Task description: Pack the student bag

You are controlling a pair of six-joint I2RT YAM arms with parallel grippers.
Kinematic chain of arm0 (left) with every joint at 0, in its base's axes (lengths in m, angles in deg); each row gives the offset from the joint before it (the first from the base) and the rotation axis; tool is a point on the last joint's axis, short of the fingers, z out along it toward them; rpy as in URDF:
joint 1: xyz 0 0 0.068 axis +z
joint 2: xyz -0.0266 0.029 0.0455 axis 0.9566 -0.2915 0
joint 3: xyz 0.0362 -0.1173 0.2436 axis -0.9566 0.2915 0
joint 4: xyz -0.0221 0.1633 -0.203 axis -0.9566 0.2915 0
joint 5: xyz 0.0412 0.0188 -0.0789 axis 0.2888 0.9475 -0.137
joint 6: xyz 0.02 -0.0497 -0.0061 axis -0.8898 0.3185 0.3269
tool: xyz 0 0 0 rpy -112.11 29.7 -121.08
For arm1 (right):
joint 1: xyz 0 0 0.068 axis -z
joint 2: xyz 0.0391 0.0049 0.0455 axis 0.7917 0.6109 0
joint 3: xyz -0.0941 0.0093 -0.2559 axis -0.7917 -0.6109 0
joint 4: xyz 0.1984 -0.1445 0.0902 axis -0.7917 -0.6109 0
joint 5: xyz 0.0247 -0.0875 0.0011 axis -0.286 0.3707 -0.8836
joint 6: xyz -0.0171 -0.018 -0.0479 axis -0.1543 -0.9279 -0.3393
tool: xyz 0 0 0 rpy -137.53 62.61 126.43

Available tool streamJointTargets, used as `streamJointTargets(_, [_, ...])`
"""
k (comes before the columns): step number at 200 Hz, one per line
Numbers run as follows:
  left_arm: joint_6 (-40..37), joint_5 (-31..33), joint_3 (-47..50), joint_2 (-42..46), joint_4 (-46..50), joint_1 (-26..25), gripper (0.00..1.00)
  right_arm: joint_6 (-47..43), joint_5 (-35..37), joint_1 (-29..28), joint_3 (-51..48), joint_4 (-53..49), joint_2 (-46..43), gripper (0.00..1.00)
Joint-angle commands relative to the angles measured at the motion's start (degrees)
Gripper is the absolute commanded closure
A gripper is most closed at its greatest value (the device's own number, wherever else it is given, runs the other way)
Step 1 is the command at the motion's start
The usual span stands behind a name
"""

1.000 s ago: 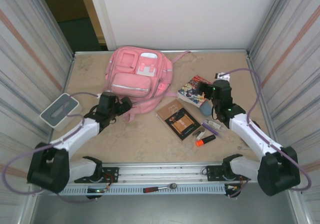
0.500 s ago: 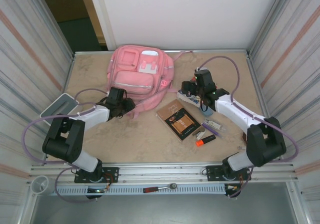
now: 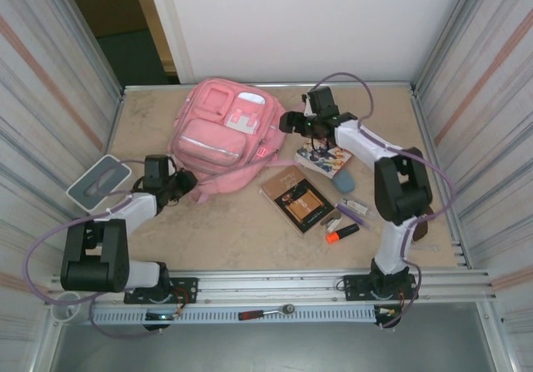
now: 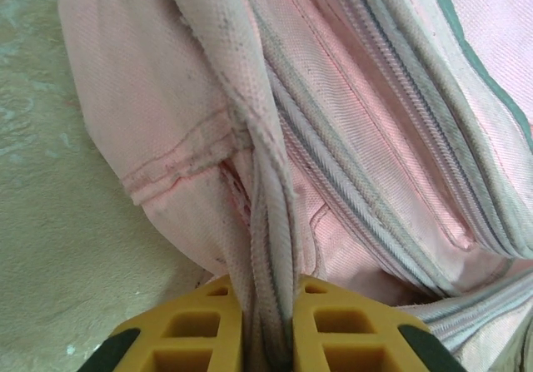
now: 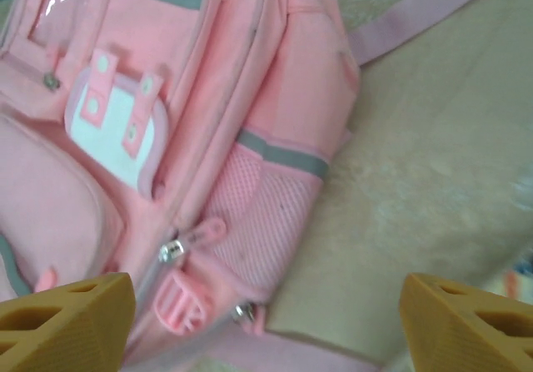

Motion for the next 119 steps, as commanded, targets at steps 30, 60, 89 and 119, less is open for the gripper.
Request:
streamJointTargets(30, [-3.1, -5.7, -1.8, 1.7, -0.3, 1.6, 1.00, 9.2, 0.1, 0.8, 13.1, -5.4, 14.4, 0.30])
streamJointTargets(60, [-2.6, -5.8, -1.6, 1.9, -0.8, 1.6, 1.00, 8.7, -1.6, 1.2, 18.2, -6.9, 20.7, 0.37])
streamJointTargets(89, [-1.8, -6.0, -1.6, 1.2, -1.9, 1.6, 1.00, 8.5, -8.8, 1.5, 24.6, -7.3, 24.2, 0.66])
streamJointTargets(119, [-0.5, -5.6, -2.7, -0.1, -3.5, 1.7, 1.00, 9.6, -15.9, 1.9, 22.6, -4.8, 18.6, 0.97])
